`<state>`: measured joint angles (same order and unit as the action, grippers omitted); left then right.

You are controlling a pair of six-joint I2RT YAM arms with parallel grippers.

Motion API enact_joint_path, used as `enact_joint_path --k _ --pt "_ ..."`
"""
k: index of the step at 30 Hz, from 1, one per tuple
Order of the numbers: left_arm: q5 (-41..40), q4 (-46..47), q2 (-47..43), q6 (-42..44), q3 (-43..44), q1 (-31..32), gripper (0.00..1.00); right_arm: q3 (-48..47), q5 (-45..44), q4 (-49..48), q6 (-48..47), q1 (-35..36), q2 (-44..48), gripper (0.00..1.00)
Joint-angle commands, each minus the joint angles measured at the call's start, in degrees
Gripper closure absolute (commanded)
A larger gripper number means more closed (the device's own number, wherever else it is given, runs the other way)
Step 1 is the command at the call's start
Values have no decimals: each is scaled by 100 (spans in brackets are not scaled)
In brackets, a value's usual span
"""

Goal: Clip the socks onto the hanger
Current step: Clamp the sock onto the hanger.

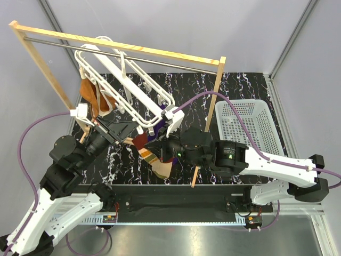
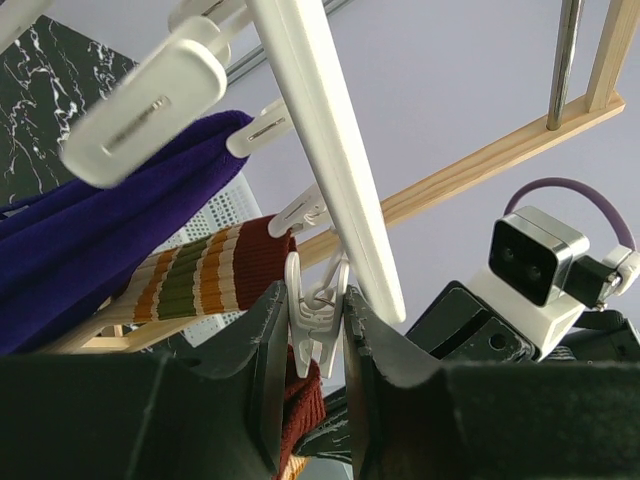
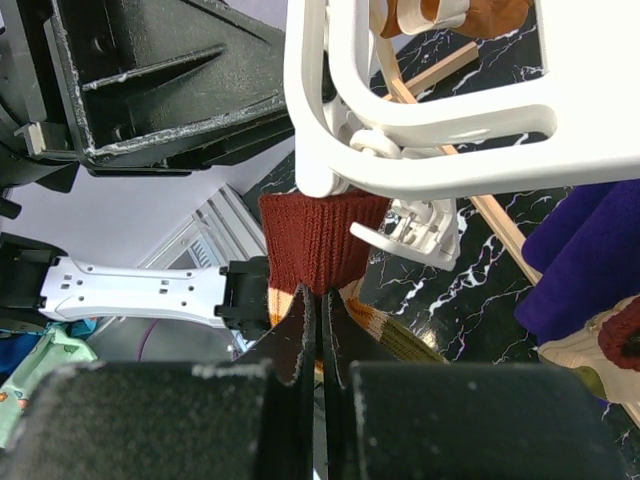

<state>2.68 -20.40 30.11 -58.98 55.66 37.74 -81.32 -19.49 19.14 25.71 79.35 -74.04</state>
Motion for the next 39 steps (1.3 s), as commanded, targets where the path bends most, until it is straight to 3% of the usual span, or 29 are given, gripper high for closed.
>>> enact_joint_path --k 1,39 --pt "277 -43 -31 -8 85 14 100 -95 -99 -349 -40 37 65 100" --pt "277 -60 -93 -17 -2 14 100 -622 -574 -393 -366 -7 -348 100"
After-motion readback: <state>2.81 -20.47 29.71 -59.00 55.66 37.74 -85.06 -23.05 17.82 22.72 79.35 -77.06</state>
